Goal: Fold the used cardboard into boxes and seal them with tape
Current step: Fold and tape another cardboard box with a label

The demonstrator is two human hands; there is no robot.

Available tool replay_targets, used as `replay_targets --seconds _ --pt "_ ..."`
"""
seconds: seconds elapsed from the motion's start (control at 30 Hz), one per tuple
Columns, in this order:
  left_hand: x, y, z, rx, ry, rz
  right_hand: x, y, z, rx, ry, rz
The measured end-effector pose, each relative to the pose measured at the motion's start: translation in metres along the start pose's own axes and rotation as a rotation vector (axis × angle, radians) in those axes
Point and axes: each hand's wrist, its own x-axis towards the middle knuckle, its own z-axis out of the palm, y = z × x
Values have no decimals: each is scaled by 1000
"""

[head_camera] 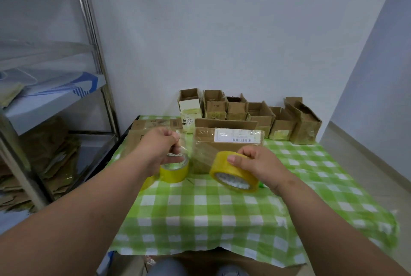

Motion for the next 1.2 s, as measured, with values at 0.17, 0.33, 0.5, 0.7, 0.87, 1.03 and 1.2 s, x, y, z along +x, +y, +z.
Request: replay_targets --seconds 0.17,0.33,0.5,0.7,0.87,1.03,1.2 --pt "8 15 -1 -9 13 37 3 -12 -25 92 -22 -7" --pt "23 40 8 -87 77 71 15 -31 -63 76 -43 -45" --pt "42 61 19 -66 96 86 32 -45 -97 -10 50 -25" --pt "62 66 39 -86 60 -17 66 -60 -113 -163 150 -8" --pt "75 61 51 -197 -12 -157 95 -59 -119 -167 169 44" --pt "85 40 54 -142 -63 -164 112 -42 -113 -183 134 105" --pt "92 21 52 -62 -75 -118 117 -24 -109 -182 135 129"
